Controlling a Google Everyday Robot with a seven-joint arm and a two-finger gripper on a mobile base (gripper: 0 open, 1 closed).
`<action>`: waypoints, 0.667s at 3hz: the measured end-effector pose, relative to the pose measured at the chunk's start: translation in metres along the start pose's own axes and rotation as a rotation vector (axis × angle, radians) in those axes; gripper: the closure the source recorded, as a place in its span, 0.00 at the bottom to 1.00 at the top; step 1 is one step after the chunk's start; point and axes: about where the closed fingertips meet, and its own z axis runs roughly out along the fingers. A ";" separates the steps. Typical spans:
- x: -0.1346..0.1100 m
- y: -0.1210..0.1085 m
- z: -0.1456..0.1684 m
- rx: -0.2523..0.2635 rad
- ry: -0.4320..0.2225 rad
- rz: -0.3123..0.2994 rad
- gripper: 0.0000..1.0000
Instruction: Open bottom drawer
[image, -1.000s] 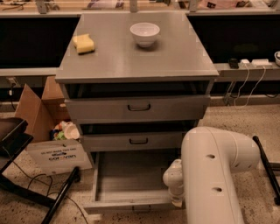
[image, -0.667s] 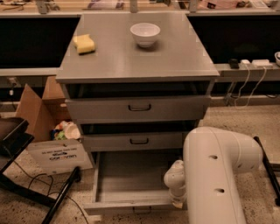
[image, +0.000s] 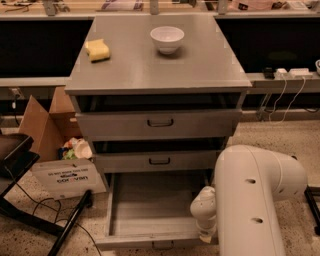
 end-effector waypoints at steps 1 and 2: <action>0.003 0.004 0.000 -0.003 0.000 0.006 1.00; 0.010 0.013 0.001 -0.013 -0.001 0.024 1.00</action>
Offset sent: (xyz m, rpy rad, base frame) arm -0.7148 -0.2230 0.1716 0.0095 0.3571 -1.1422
